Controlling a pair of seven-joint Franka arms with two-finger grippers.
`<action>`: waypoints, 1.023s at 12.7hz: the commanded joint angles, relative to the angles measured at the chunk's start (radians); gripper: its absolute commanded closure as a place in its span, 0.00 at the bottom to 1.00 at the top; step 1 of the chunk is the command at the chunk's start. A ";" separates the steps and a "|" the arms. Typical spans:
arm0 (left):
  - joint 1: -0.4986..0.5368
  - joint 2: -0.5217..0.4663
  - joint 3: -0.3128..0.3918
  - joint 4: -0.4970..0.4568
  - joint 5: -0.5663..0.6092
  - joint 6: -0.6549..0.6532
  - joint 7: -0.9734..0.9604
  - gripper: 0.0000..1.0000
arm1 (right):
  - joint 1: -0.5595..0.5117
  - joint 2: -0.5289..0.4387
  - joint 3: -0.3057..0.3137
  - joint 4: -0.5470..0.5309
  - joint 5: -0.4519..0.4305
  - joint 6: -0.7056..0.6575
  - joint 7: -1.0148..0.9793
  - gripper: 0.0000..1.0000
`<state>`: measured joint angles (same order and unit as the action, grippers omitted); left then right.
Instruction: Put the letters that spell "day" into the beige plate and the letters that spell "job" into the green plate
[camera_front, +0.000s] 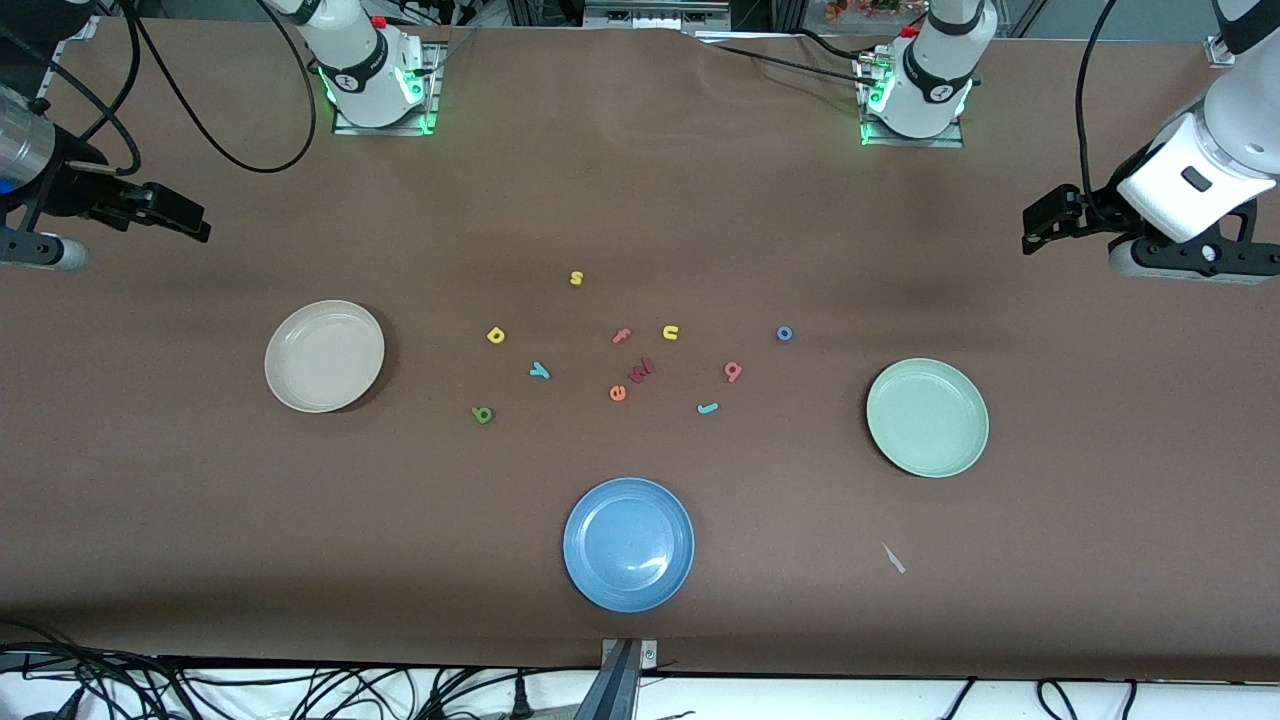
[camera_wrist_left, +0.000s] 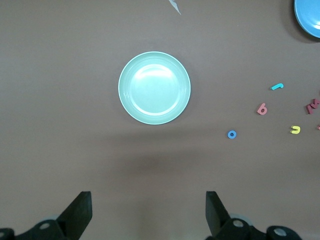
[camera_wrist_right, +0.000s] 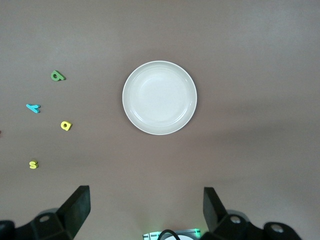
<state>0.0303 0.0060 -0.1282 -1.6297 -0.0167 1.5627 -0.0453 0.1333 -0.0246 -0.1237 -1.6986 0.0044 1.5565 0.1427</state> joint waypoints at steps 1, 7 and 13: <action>0.005 -0.012 -0.004 0.001 0.023 -0.012 0.022 0.00 | 0.008 0.002 -0.005 0.013 0.002 -0.015 0.011 0.00; 0.000 -0.011 -0.005 0.016 0.043 -0.010 0.022 0.00 | 0.008 0.002 -0.005 0.013 0.002 -0.015 0.011 0.00; -0.001 0.003 -0.005 0.027 0.041 -0.010 0.024 0.00 | 0.008 0.002 -0.005 0.013 0.002 -0.015 0.011 0.00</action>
<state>0.0299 0.0047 -0.1305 -1.6145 -0.0001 1.5629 -0.0453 0.1333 -0.0245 -0.1237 -1.6986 0.0044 1.5558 0.1427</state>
